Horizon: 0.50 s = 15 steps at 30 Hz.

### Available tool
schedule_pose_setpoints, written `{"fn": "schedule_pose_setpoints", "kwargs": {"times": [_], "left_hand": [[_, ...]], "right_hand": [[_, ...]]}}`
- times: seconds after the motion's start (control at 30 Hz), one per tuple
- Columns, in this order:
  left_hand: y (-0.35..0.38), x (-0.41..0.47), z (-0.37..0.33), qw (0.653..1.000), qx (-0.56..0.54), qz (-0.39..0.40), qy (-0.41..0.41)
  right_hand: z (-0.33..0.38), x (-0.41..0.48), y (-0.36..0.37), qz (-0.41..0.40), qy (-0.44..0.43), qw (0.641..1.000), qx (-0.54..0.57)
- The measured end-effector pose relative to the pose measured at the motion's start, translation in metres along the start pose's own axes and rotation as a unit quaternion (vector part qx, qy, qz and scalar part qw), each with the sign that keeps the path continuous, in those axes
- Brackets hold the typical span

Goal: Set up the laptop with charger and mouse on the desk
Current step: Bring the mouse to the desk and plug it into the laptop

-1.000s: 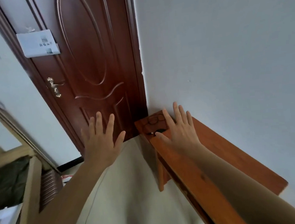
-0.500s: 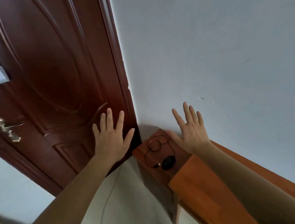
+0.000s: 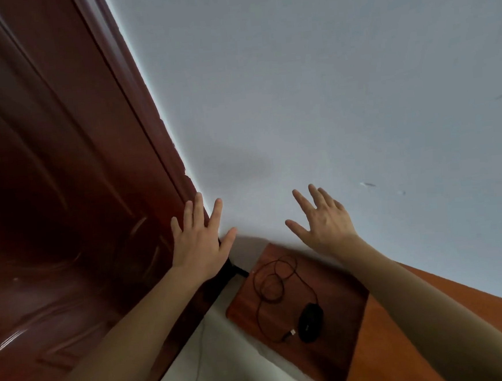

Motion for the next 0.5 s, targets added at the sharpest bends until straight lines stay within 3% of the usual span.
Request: {"fn": "schedule_pose_setpoints", "kwargs": {"times": [0.17, 0.5], "left_hand": [[0.045, 0.045, 0.001, 0.997, -0.024, 0.056, 0.042], [0.128, 0.144, -0.032, 0.957, -0.021, 0.134, 0.255]], "right_hand": [[-0.007, 0.011, 0.032, 0.041, 0.063, 0.997, 0.011], [-0.036, 0.004, 0.064, 0.063, 0.296, 0.953, 0.002]]}}
Point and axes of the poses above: each hand's wrist, its own x-axis towards the middle knuckle, its own y-axis out of the palm, z = x × y, the point moved 6 cm from there along x, towards the middle knuckle, and after that the axes turned 5 degrees about -y, right-handed, at the moved point
